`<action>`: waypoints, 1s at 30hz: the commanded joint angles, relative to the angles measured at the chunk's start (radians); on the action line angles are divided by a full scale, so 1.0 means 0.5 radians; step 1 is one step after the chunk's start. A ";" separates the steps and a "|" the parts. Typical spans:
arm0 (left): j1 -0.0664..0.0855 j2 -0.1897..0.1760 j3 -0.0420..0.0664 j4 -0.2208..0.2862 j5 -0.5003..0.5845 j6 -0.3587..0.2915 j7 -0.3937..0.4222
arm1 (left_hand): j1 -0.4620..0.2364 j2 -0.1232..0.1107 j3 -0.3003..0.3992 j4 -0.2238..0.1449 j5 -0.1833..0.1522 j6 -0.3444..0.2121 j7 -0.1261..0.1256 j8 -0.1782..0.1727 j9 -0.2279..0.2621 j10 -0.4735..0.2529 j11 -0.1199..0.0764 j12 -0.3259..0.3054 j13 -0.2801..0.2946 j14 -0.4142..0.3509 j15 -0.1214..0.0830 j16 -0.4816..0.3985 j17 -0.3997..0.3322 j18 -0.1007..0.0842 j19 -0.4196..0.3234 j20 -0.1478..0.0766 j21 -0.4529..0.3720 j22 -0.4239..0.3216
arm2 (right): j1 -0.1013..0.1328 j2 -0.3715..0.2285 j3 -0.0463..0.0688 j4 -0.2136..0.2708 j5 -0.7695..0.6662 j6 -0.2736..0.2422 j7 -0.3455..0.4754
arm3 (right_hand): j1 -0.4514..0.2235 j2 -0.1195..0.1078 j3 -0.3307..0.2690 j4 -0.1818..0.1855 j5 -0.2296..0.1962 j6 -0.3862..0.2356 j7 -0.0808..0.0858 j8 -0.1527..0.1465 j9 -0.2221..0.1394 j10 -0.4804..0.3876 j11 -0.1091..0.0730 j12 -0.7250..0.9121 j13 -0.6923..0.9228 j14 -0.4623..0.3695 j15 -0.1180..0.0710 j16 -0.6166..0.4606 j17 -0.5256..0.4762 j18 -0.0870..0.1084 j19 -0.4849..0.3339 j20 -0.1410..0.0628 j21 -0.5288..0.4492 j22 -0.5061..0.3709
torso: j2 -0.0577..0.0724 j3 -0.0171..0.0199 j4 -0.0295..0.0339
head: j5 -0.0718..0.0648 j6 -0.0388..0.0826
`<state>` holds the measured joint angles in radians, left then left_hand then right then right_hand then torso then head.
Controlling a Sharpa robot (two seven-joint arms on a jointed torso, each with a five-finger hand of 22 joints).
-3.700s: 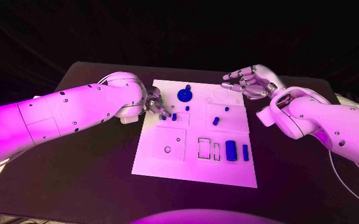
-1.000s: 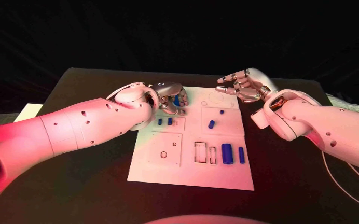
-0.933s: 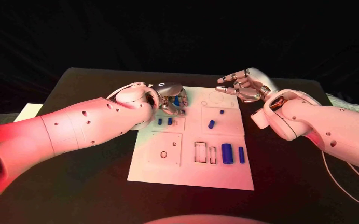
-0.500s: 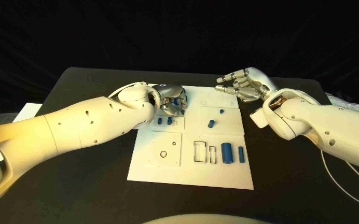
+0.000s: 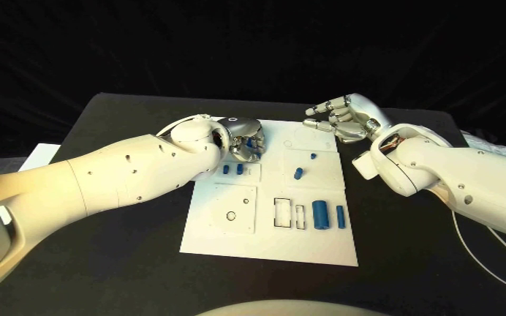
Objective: Assemble the parts on the task board
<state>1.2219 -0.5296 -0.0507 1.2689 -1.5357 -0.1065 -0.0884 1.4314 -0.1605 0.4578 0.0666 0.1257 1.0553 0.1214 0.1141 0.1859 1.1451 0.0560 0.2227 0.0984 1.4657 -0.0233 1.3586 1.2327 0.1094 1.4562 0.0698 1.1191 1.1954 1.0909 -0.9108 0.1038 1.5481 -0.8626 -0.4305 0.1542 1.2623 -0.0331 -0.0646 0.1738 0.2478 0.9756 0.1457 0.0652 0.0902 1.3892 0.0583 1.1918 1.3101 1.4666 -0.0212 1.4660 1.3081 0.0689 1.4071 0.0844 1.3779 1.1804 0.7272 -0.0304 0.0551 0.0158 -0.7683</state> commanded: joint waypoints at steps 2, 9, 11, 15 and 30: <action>-0.003 0.004 -0.001 0.004 -0.033 0.074 -0.014 | -0.008 0.010 0.035 -0.012 -0.013 0.034 -0.007 -0.009 -0.007 0.040 -0.002 -0.023 -0.006 0.087 -0.010 0.010 -0.002 -0.032 0.008 0.006 0.016 0.015 | -0.001 -0.001 0.000 0.001 -0.001 0.016 0.016 | -0.006 0.022 -0.013 -0.001 0.008 0.002 0.000 0.003 0.003 -0.019 0.000 -0.013 0.018 0.125 0.005 -0.012 0.143 0.017 -0.016 0.002 -0.007 -0.003 | 0.000 0.0019 0.000 | 0.000 -0.004; -0.003 0.007 -0.001 0.007 -0.047 0.087 -0.035 | 0.029 0.024 0.110 -0.072 -0.008 0.089 -0.006 -0.005 -0.014 0.112 -0.008 -0.045 -0.008 0.086 -0.016 0.016 -0.007 -0.039 0.011 -0.001 0.058 0.058 | -0.001 -0.002 0.000 0.002 -0.001 0.018 0.016 | -0.006 0.023 -0.014 -0.001 0.008 0.002 0.000 0.003 0.003 -0.018 0.000 -0.011 0.018 0.125 0.005 -0.012 0.143 0.017 -0.016 0.002 -0.007 -0.002 | -0.001 0.0021 -0.002 | 0.006 -0.009; -0.003 0.006 -0.001 0.008 -0.049 0.079 -0.036 | 0.043 0.028 0.143 -0.098 -0.005 0.100 -0.001 -0.007 -0.018 0.126 -0.005 -0.055 -0.009 0.085 -0.013 0.016 -0.010 -0.043 0.012 0.000 0.076 0.075 | -0.001 -0.003 0.000 0.003 -0.001 0.018 0.016 | -0.007 0.023 -0.015 -0.001 0.008 0.002 0.000 0.003 0.003 -0.018 0.000 -0.010 0.019 0.125 0.005 -0.012 0.144 0.017 -0.015 0.002 -0.006 0.000 | -0.001 0.0026 -0.002 | 0.006 -0.009; -0.004 -0.003 0.000 0.018 -0.040 0.017 -0.033 | 0.032 0.022 0.174 -0.121 -0.009 0.115 0.006 -0.013 -0.024 0.146 0.000 -0.076 -0.010 0.084 -0.006 0.017 -0.016 -0.045 0.010 0.004 0.090 0.091 | -0.001 -0.002 0.000 0.003 -0.001 0.019 0.017 | -0.007 0.023 -0.015 -0.001 0.008 0.002 0.000 0.003 0.003 -0.018 0.000 -0.010 0.019 0.125 0.005 -0.012 0.144 0.017 -0.015 0.002 -0.006 0.000 | -0.001 0.0016 -0.002 | -0.004 -0.012; 0.004 -0.166 0.059 0.226 0.192 -0.148 -0.042 | -0.008 0.009 0.203 -0.135 -0.011 0.111 0.017 -0.036 -0.040 0.146 0.010 -0.123 -0.017 0.078 0.001 0.005 -0.049 -0.054 0.018 0.010 0.137 0.135 | -0.001 -0.006 0.000 -0.001 -0.001 0.013 0.018 | -0.009 0.026 -0.017 0.001 0.009 0.002 0.000 0.003 0.003 -0.017 0.000 -0.009 0.020 0.125 0.005 -0.012 0.144 0.016 -0.015 0.002 -0.006 0.000 | -0.003 -0.0010 0.004 | -0.005 -0.013</action>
<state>1.2219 -0.6073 -0.0228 1.3722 -1.4965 -0.1460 -0.1050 1.4366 -0.1555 0.5523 -0.0002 0.1182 1.1084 0.1237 0.0997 0.1667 1.2153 0.0586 0.1667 0.0905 1.4657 -0.0232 1.3626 1.2089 0.0936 1.4597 0.0734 1.1818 1.2620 1.0909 -0.9140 0.1038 1.5474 -0.8621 -0.4300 0.1546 1.2581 -0.0290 -0.0675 0.1767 0.2477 0.9756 0.1457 0.0652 0.0909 1.3892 0.0583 1.1918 1.3102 1.4665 -0.0212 1.4660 1.3077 0.0689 1.4071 0.0844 1.3779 1.1805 0.7256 -0.0307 0.0570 0.0121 -0.7749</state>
